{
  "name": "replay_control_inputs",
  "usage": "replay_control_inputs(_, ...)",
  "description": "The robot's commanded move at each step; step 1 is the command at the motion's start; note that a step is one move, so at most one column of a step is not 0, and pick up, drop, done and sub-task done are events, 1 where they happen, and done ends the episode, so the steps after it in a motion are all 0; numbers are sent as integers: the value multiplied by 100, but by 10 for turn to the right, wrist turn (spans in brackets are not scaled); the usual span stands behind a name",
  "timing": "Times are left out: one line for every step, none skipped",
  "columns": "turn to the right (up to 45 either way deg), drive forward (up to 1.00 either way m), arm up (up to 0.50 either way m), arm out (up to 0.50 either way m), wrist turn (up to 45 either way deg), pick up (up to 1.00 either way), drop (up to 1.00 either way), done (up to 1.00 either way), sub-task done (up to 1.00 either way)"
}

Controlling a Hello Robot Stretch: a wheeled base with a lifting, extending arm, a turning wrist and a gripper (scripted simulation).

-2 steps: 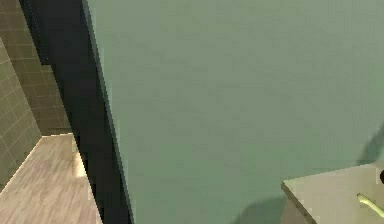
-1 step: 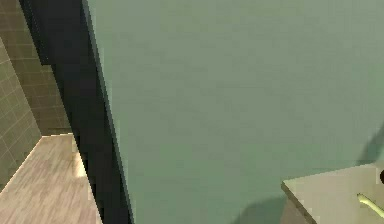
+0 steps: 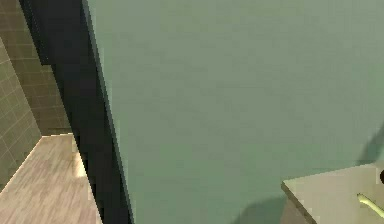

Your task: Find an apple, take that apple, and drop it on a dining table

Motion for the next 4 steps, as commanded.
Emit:
replay_control_inputs(0,0,0,0,450,0,0,0,0)
replay_control_inputs(0,0,0,0,300,0,0,0,0)
replay_control_inputs(0,0,-10,0,0,0,0,0,0)
replay_control_inputs(0,0,0,0,0,100,0,0,0)
